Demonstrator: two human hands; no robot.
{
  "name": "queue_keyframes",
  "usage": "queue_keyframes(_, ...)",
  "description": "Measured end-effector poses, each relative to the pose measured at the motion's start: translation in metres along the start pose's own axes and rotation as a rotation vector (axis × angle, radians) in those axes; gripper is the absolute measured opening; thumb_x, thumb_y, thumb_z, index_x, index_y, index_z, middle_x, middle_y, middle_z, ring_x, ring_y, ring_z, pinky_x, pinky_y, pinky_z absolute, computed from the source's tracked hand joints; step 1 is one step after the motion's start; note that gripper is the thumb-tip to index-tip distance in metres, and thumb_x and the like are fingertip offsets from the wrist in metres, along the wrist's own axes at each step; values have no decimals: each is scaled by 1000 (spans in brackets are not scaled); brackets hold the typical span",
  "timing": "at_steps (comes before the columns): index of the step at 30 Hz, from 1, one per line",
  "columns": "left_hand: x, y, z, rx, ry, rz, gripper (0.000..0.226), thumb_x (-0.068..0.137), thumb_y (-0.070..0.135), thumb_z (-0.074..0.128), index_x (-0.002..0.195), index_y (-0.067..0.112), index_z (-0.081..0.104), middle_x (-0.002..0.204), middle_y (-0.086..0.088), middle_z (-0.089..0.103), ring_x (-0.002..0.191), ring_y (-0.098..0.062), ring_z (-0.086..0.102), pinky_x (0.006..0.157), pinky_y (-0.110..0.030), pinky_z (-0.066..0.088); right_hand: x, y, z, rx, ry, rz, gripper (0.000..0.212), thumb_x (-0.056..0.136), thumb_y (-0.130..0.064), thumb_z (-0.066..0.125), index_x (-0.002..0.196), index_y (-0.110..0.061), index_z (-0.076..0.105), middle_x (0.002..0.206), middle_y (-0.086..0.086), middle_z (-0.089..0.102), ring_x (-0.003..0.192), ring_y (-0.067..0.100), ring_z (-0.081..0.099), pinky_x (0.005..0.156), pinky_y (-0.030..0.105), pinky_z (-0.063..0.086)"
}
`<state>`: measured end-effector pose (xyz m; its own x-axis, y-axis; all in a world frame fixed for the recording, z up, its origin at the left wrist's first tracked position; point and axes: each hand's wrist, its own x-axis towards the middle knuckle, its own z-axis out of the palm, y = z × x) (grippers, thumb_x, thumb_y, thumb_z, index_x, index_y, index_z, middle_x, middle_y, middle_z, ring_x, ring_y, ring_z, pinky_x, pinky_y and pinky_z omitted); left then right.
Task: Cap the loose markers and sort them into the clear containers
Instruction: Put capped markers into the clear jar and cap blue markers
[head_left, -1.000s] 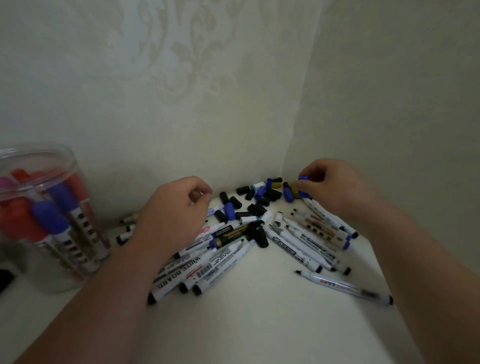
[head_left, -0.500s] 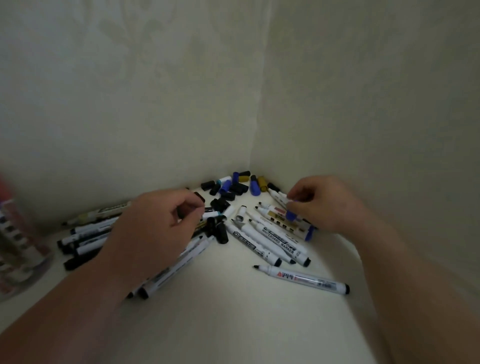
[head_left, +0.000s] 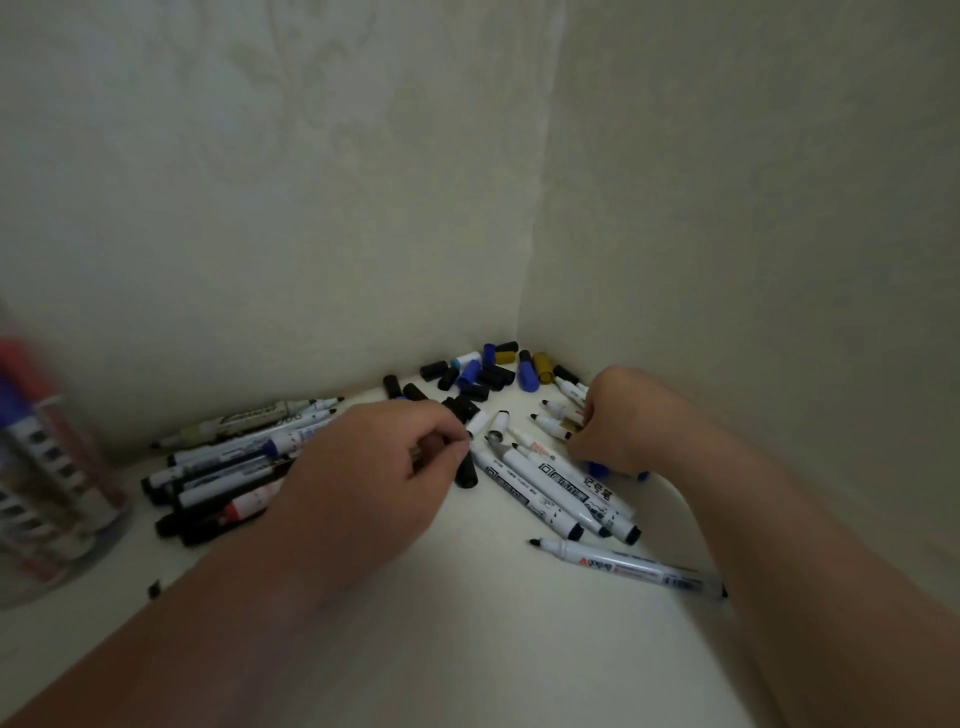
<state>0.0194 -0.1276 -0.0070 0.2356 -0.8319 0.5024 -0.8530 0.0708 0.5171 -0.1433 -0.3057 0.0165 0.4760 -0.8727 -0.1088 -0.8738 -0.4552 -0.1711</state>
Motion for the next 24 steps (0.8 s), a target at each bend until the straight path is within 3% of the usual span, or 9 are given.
queue_keyframes(4,-4,3,5,-23,-92,-5,8,91,24,70,88,31,73,64,22,58,69,7,56,62,-6,39,1,-2,0,-43,3,-21,20,78,-26,72,70,-11,62,62,5,55,54,19,53,55,28,50)
queue_keyframes(6,-6,6,10,-104,-122,-56,7,92,26,69,91,32,73,72,31,61,65,7,57,59,-8,41,0,-1,-2,-18,43,-37,22,77,-27,73,74,-6,65,65,5,60,55,20,57,56,29,51)
queue_keyframes(8,-6,9,12,-254,-134,-153,6,93,33,67,95,35,72,75,31,65,61,5,61,56,-10,44,-4,-2,-5,118,162,-74,19,78,-29,76,83,-11,70,71,2,67,60,22,64,59,32,56)
queue_keyframes(10,-5,11,13,-501,-133,-283,20,90,46,65,104,34,72,85,12,73,64,-9,68,57,-26,57,-16,-9,-6,425,265,-161,13,79,-30,80,80,-20,71,66,-5,68,54,16,64,53,30,56)
queue_keyframes(12,-4,13,13,-684,-123,-347,38,85,53,58,114,32,71,95,2,75,77,-19,73,66,-43,63,-32,-22,-2,743,204,-280,11,78,-25,82,77,-18,74,62,-3,68,51,13,59,52,29,51)
queue_keyframes(15,-3,17,13,-867,-112,-368,29,95,43,54,114,31,72,101,-6,74,93,-22,74,80,-48,62,-49,-41,9,885,74,-484,9,80,-17,79,84,-10,76,71,9,74,64,28,70,66,44,58)
queue_keyframes(18,-2,11,13,-922,-23,-409,21,102,32,52,107,25,71,97,-7,76,91,-29,74,81,-52,60,-50,-41,7,1084,-32,-527,19,78,-10,79,95,-5,72,73,13,73,52,21,64,49,30,53)
queue_keyframes(21,-2,4,12,-775,-4,-355,16,102,29,52,97,27,67,75,0,69,67,-23,68,64,-42,58,-45,-29,-7,1411,45,-407,35,64,-13,78,93,-2,62,69,20,68,45,20,56,40,26,47)
queue_keyframes(24,-5,7,14,-612,-69,-243,24,102,25,53,119,40,61,69,8,62,49,-6,54,49,-19,46,-42,-23,-14,1617,190,-385,21,64,-9,75,79,-2,63,67,19,69,44,16,57,41,22,48)
